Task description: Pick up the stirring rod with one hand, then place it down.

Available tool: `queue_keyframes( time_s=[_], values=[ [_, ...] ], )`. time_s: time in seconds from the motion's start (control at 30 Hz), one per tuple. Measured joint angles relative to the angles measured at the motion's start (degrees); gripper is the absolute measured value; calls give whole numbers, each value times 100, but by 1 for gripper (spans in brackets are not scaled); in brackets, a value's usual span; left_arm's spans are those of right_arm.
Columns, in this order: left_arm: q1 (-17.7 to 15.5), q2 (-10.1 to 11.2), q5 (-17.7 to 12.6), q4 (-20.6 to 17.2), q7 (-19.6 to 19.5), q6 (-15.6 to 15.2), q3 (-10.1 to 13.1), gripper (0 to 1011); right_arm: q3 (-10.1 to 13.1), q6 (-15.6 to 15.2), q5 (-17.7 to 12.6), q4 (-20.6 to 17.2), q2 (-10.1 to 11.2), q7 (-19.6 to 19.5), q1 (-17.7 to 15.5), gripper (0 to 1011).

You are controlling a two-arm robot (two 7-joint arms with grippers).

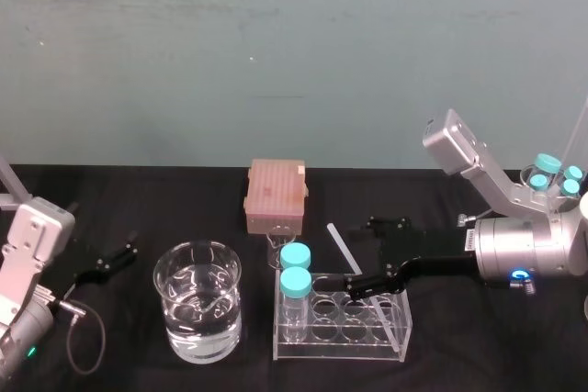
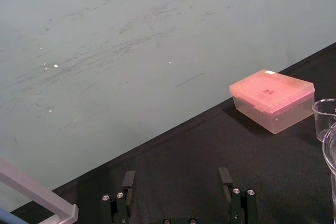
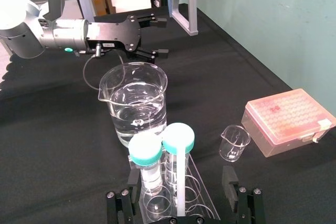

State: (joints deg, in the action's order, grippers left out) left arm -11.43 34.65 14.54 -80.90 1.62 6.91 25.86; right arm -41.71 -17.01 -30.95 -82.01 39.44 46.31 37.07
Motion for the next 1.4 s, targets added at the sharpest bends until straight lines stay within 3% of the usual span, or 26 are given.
queue_keyframes(
  time_s=[0.27,0.4,0.87,1.17,1.4],
  values=[
    [0,0,0,0,0,0,0,1005,1,1,-1,-8,10,5,-4,1003],
    [0,0,0,0,0,0,0,1005,2,2,-2,-11,13,5,-5,947],
    [0,0,0,0,0,0,0,1005,9,11,-6,-19,20,15,-12,547],
    [0,0,0,0,0,0,0,1005,10,12,-9,-21,23,20,-13,222],
    [0,0,0,0,0,0,0,1005,10,12,-11,-21,23,22,-13,67]
  ],
)
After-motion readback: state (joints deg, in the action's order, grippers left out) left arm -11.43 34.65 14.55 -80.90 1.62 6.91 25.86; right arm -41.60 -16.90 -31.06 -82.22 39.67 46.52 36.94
